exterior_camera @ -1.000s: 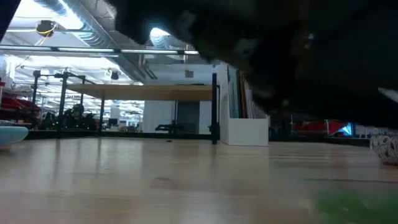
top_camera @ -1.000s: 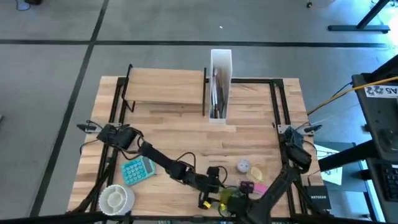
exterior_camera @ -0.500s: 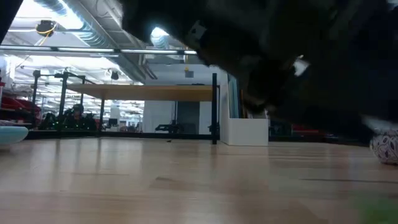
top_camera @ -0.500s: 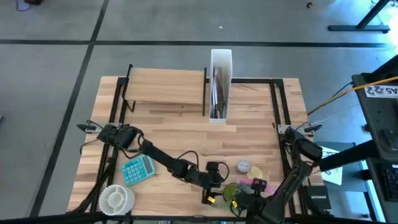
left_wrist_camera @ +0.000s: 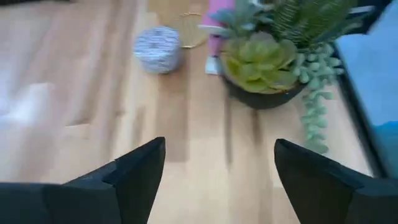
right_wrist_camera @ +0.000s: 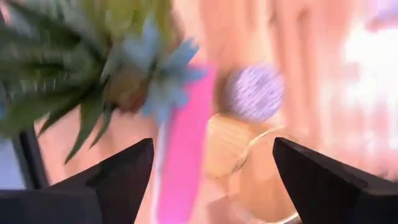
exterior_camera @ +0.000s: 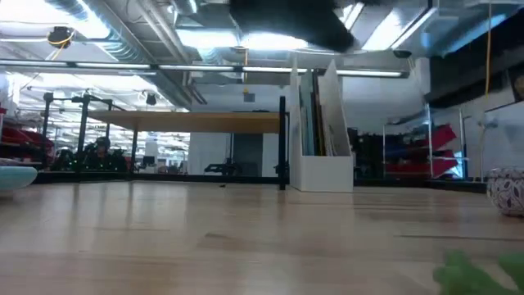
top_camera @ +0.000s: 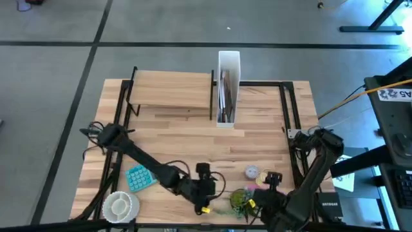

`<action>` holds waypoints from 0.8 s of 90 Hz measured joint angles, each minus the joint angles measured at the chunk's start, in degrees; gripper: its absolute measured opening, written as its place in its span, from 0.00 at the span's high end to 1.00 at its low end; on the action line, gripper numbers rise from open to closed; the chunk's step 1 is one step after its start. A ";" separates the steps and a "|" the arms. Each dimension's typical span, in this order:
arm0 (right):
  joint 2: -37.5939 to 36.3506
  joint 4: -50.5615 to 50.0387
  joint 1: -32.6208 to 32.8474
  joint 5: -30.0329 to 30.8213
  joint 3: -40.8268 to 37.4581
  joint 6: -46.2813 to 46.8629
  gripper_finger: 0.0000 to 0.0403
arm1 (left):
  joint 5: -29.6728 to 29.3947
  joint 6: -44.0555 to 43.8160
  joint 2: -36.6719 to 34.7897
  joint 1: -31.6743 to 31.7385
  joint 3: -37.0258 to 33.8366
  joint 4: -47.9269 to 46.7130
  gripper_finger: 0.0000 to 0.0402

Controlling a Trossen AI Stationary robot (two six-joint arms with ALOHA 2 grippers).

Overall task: Stock shelves
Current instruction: Remove the red book from the book organizer

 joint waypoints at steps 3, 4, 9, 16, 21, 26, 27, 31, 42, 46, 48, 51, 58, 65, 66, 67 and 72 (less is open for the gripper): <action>-1.48 0.23 -0.07 3.86 0.00 -1.04 0.22 | -2.56 -1.44 -1.28 -0.96 -0.02 -2.27 0.30; -1.94 0.35 -0.18 5.09 0.00 -1.43 0.22 | -3.49 -1.82 -1.68 -1.25 -0.02 -3.06 0.30; -4.23 1.19 -0.45 10.70 0.00 -3.55 0.22 | -8.11 -4.45 -3.73 -2.89 -0.02 -6.79 0.30; -6.84 2.87 -1.43 17.62 0.00 -6.95 0.22 | -13.70 -9.89 -6.02 -5.50 0.00 -13.85 0.30; -8.54 5.01 -2.34 21.81 -0.55 -9.79 0.22 | -16.50 -14.94 -6.92 -7.29 -0.02 -18.82 0.30; -10.18 8.30 -3.87 24.45 -2.23 -13.14 0.22 | -18.30 -20.26 -7.50 -9.17 -0.04 -23.39 0.30; -10.49 9.03 -4.25 24.84 -2.64 -13.86 0.22 | -18.55 -21.30 -7.60 -9.49 -0.04 -24.12 0.30; -11.58 12.87 -5.96 25.49 -4.60 -16.93 0.22 | -19.47 -25.47 -7.86 -10.73 -0.04 -26.86 0.30; -13.93 28.64 -11.16 23.41 -13.29 -29.16 0.22 | -22.25 -34.41 -7.93 -13.80 -1.11 -30.47 0.30; -14.72 35.82 -12.94 21.77 -17.44 -33.78 0.23 | -23.35 -36.49 -7.93 -14.76 -2.09 -30.82 0.30; -15.16 38.98 -13.91 20.75 -19.53 -35.80 0.24 | -23.79 -37.63 -7.93 -15.16 -2.48 -30.82 0.30; -15.88 43.83 -15.45 19.49 -22.73 -38.40 0.26 | -24.43 -39.80 -7.93 -15.69 -3.11 -30.40 0.30; -17.72 54.56 -18.66 18.61 -29.44 -43.28 0.30 | -24.98 -44.77 -7.93 -16.77 -4.48 -28.76 0.30; -19.96 63.39 -21.49 22.01 -34.45 -47.41 0.34 | -25.51 -46.17 -7.82 -17.68 -6.67 -24.70 0.30; -20.36 64.69 -21.97 22.80 -35.09 -48.15 0.34 | -25.63 -46.17 -7.79 -17.80 -6.92 -24.10 0.30; -20.77 65.87 -22.43 23.61 -35.66 -48.83 0.35 | -25.76 -46.09 -7.76 -17.89 -7.18 -23.52 0.30; -22.73 70.81 -24.76 28.06 -38.15 -51.26 0.37 | -26.02 -45.93 -7.69 -18.14 -8.06 -21.59 0.30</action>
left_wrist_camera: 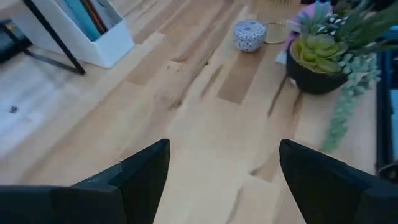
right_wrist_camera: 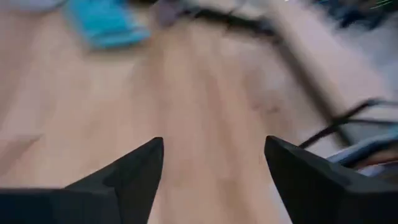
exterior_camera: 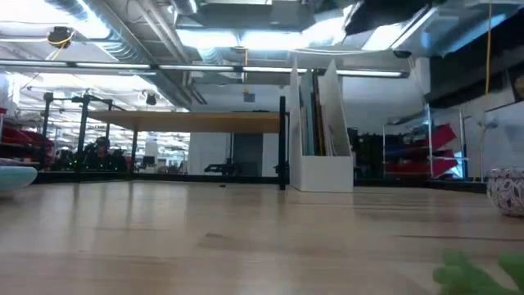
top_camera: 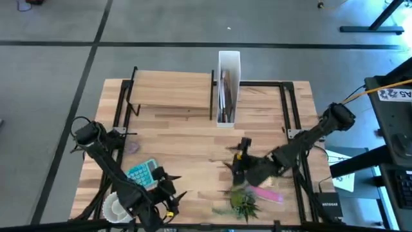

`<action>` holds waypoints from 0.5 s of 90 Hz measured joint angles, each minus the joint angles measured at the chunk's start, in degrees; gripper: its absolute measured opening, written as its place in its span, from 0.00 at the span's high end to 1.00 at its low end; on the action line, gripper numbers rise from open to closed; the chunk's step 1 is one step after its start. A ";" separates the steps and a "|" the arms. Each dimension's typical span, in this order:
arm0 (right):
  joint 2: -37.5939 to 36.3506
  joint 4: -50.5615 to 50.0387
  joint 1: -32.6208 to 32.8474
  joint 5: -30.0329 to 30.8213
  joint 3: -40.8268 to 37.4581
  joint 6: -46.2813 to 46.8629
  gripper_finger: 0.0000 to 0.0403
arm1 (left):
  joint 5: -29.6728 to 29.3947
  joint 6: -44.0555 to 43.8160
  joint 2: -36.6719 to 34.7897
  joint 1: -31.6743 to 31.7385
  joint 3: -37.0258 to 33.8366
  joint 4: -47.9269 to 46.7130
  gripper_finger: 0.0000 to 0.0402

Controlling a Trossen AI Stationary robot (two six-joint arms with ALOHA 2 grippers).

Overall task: Stock shelves
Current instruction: Remove the red book from the book organizer

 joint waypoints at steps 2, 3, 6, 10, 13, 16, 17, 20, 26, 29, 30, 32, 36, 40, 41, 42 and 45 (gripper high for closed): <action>-0.73 1.49 -1.03 1.85 -0.89 -0.58 0.38 | -0.01 -0.01 0.00 0.02 -0.34 0.70 0.30; -1.07 2.03 -1.58 2.80 -1.29 -0.86 0.38 | 0.01 -0.05 0.00 0.02 -0.48 1.14 0.30; -2.02 3.05 -3.25 5.68 -2.29 -1.14 0.39 | -0.02 -0.08 0.00 0.02 -0.91 2.13 0.30; -2.77 4.09 -5.87 8.77 -3.17 -0.92 0.41 | -0.04 -0.07 0.00 0.04 -1.37 2.77 0.30; -3.01 4.94 -7.94 9.70 -3.61 -0.81 0.41 | -0.14 -0.01 0.00 0.17 -1.58 2.77 0.30; -3.04 5.40 -10.26 9.68 -3.82 -0.80 0.42 | -0.51 0.19 0.00 0.27 -1.82 3.36 0.30; -3.04 5.42 -10.94 9.51 -3.84 -0.80 0.42 | -0.66 0.25 0.00 0.34 -1.92 3.67 0.30; -3.04 5.54 -13.07 8.15 -3.86 -0.82 0.43 | -0.88 0.35 0.00 0.51 -2.07 4.36 0.30; -2.31 6.59 -16.89 4.57 -3.84 -1.43 0.44 | -1.09 0.41 0.00 0.68 -2.23 4.35 0.30; -1.89 6.67 -18.55 3.81 -3.83 -1.72 0.44 | -1.09 0.43 0.00 0.83 -2.23 4.41 0.30; -1.73 6.58 -19.04 3.76 -3.84 -1.79 0.44 | -1.09 0.44 0.00 0.87 -2.23 4.43 0.30; -1.42 6.43 -19.79 3.98 -3.88 -1.86 0.45 | -1.09 0.44 0.00 0.90 -2.23 4.46 0.30; -1.05 6.42 -20.95 5.15 -3.90 -1.76 0.45 | -1.21 0.44 0.00 0.92 -2.23 4.44 0.30; -0.85 6.59 -21.79 6.38 -3.90 -1.60 0.46 | -1.20 0.44 0.00 0.90 -2.23 4.44 0.30; -0.83 6.70 -21.97 6.60 -3.90 -1.60 0.46 | -1.20 0.44 0.00 0.90 -2.23 4.43 0.30; -0.83 6.80 -22.16 6.74 -3.89 -1.62 0.46 | -1.20 0.44 0.00 0.90 -2.23 4.42 0.30; -0.81 7.00 -22.80 6.84 -3.88 -1.98 0.47 | -1.20 0.44 0.00 0.90 -2.23 4.52 0.30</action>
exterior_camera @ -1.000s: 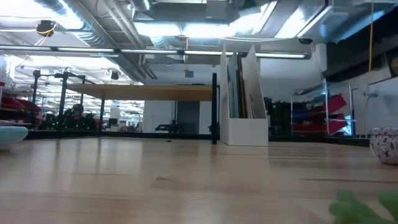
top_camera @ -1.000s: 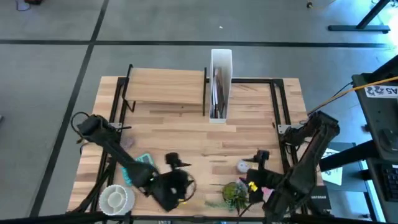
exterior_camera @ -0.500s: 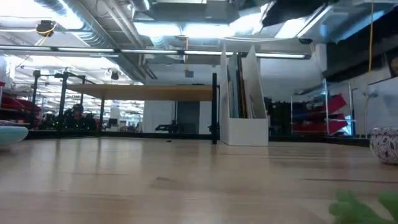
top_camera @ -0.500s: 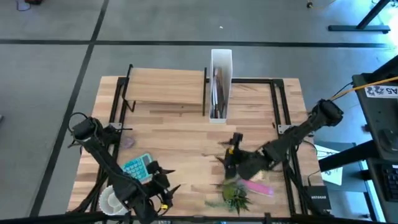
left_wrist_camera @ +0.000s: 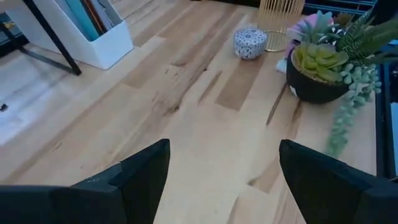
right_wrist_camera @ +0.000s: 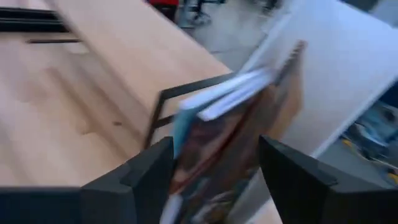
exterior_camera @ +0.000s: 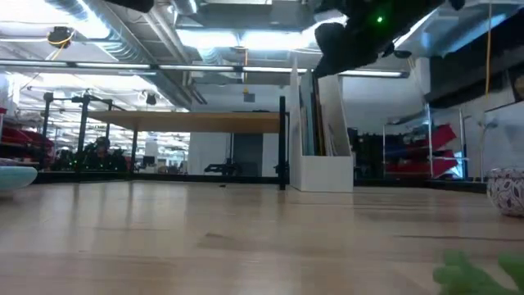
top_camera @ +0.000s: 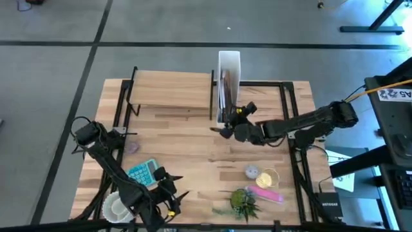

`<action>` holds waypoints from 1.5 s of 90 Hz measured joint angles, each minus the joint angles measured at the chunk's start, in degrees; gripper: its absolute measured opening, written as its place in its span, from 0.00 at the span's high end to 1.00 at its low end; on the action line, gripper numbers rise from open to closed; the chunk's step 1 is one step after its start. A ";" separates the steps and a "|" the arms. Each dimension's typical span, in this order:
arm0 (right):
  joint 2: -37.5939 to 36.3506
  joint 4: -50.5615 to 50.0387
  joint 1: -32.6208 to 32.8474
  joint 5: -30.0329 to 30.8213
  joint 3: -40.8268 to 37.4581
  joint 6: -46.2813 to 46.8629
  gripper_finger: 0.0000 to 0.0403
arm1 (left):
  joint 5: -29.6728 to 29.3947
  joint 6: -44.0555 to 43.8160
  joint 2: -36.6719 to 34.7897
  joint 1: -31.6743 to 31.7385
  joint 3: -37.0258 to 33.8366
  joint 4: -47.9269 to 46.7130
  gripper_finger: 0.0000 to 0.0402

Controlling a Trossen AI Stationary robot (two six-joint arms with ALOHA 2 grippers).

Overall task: Stock shelves
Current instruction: Remove the red book from the book organizer

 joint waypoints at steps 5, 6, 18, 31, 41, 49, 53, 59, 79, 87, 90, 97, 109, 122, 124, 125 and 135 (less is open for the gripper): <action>0.04 0.48 -0.87 -0.35 0.00 -0.97 0.48 | 0.00 0.37 0.00 0.00 0.00 0.17 0.30; 0.05 0.62 -1.00 -0.47 0.00 -1.17 0.48 | -0.02 0.56 0.00 0.00 0.00 0.26 0.30; 0.07 2.86 -2.88 -1.54 0.00 -2.14 0.50 | -0.20 0.76 0.00 0.00 0.00 0.55 0.30; 0.11 2.81 -6.22 -7.09 0.02 -0.60 0.51 | -0.57 0.74 0.00 0.00 0.00 0.55 0.30; 0.11 2.81 -7.26 -9.09 0.02 -0.51 0.53 | -0.57 0.70 0.00 0.00 0.00 0.68 0.30; 0.11 2.87 -7.14 -8.26 0.02 -0.54 0.62 | -0.59 0.59 0.00 0.00 0.00 0.81 0.30; 0.11 2.96 -7.09 -8.21 0.02 -0.54 0.68 | -0.59 0.58 0.00 0.00 0.00 0.83 0.30; 0.11 3.16 -7.06 -8.41 0.02 -0.42 0.80 | -0.63 0.57 0.00 0.00 0.00 0.81 0.30; -0.12 6.14 -4.73 -4.59 1.64 -0.71 0.95 | -0.71 0.57 0.00 0.00 0.00 0.79 0.30; -0.48 6.19 -3.91 -2.91 3.68 -2.39 0.98 | -0.79 0.68 0.00 0.00 0.00 0.75 0.30; -0.48 6.25 -3.57 -2.51 4.52 -3.37 0.98 | -0.79 0.69 0.00 0.00 0.00 0.78 0.30; -0.48 5.96 -2.63 -0.90 6.66 -5.37 0.98 | -0.80 0.76 0.00 0.00 0.00 0.74 0.30; -0.48 5.98 0.17 1.81 11.48 -11.03 0.99 | -0.97 0.88 0.00 0.00 0.00 0.72 0.30; -0.48 5.28 6.19 6.38 17.97 -19.36 0.99 | -1.81 1.15 0.00 0.00 0.00 0.72 0.30; -0.48 5.19 7.35 6.86 18.93 -20.95 0.99 | -2.18 1.23 0.00 -0.02 0.00 0.73 0.30; -0.50 5.19 7.97 7.12 19.41 -21.65 0.99 | -2.41 1.28 0.00 -0.08 0.00 0.74 0.30; -0.50 5.14 14.58 8.78 23.46 -27.14 0.99 | -5.47 1.78 0.00 -0.63 0.00 0.77 0.30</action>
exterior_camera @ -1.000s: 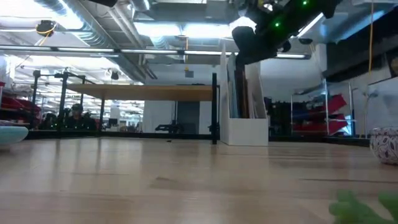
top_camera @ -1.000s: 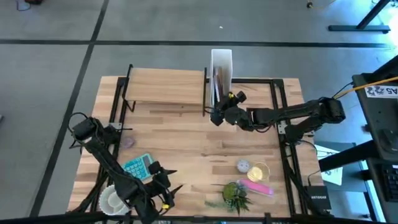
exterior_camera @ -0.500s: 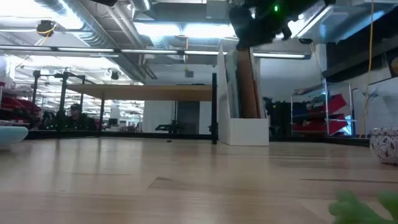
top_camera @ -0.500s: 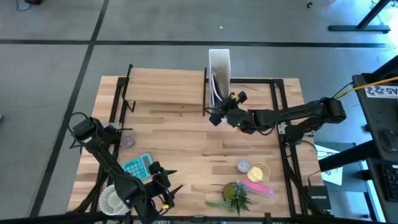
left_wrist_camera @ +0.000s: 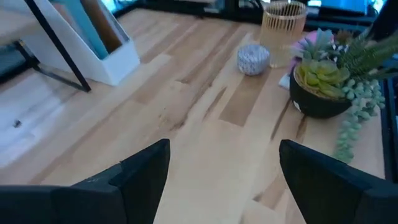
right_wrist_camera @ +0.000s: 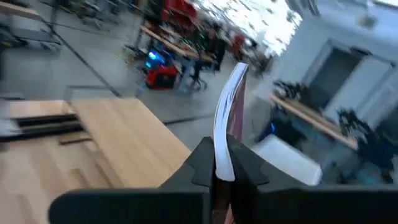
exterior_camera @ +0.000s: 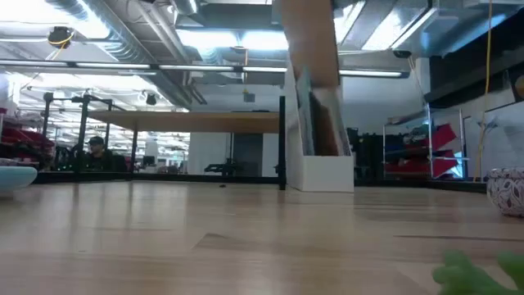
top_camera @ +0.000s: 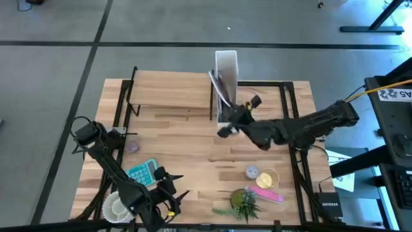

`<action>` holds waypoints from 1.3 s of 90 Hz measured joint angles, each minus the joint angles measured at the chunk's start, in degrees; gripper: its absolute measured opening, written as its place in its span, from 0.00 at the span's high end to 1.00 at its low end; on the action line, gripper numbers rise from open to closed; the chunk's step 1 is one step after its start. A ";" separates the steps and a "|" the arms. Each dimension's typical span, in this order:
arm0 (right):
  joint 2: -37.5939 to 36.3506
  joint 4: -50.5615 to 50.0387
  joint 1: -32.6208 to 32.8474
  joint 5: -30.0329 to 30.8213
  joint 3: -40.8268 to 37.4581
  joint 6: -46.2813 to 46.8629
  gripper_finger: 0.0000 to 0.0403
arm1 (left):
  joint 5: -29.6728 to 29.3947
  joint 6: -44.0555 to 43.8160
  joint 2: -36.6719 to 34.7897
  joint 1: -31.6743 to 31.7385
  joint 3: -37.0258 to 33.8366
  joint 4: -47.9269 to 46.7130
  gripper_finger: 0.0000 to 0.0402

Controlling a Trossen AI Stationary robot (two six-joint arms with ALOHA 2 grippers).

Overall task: Stock shelves
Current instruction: Remove the red book from the book organizer

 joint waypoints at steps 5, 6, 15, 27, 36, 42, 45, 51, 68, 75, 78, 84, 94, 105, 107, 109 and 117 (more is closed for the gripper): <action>0.08 -0.01 3.41 -0.12 1.29 -0.65 1.00 | -1.68 0.12 -0.10 -0.54 0.00 0.01 0.30; 0.19 -0.01 4.06 -0.27 1.53 -0.64 1.00 | -2.02 0.15 -0.13 -0.67 0.00 0.01 0.30; 1.80 -1.63 10.10 -0.86 2.96 0.70 1.00 | -5.32 1.07 -0.26 -1.94 0.66 0.15 0.30; 6.12 -4.57 15.82 -1.07 3.79 6.29 1.00 | -8.52 2.62 -0.28 -3.38 1.83 0.20 0.30; 9.55 -7.27 18.44 -1.80 3.93 12.68 1.00 | -9.13 3.38 -0.29 -4.14 2.21 0.34 0.30; 11.56 -12.33 19.36 -3.03 3.93 18.53 1.00 | -9.13 3.38 -0.28 -4.18 2.21 0.19 0.30; 12.47 -15.88 19.73 -3.96 3.93 22.23 1.00 | -9.08 3.38 -0.28 -4.14 2.21 0.23 0.30; 13.82 -24.43 19.75 -5.81 3.93 31.54 1.00 | -9.08 3.28 -0.28 -4.12 2.21 0.21 0.30; 16.27 -48.86 20.42 -8.26 3.91 54.89 1.00 | -9.08 3.36 -0.29 -4.12 2.21 0.00 0.30; 16.24 -51.34 20.70 -8.17 3.89 57.04 1.00 | -9.03 3.77 -0.28 -4.13 2.21 -0.05 0.30; 16.22 -51.05 20.70 -8.23 3.91 57.10 1.00 | -9.04 3.80 -0.28 -4.08 2.21 -0.03 0.30; 16.22 -49.35 19.74 -10.03 3.91 56.41 1.00 | -9.04 3.78 -0.28 -3.95 2.21 -0.08 0.30; 17.15 -44.40 16.07 -16.56 3.97 56.36 1.00 | -9.04 3.75 -0.28 -3.92 2.21 -0.27 0.30; 20.73 -34.39 11.99 -22.89 3.93 54.62 0.99 | -8.82 3.51 -0.28 -3.92 2.21 -0.32 0.30; 21.43 -32.15 11.33 -24.16 3.93 53.76 0.99 | -8.82 3.53 -0.28 -3.92 2.21 -0.31 0.30; 22.31 -29.92 10.61 -25.30 3.93 53.35 0.99 | -8.82 3.53 -0.28 -3.92 2.21 -0.31 0.30; 25.78 -21.32 7.72 -29.37 3.93 52.72 0.98 | -8.82 2.84 -0.28 -3.92 2.21 -0.30 0.30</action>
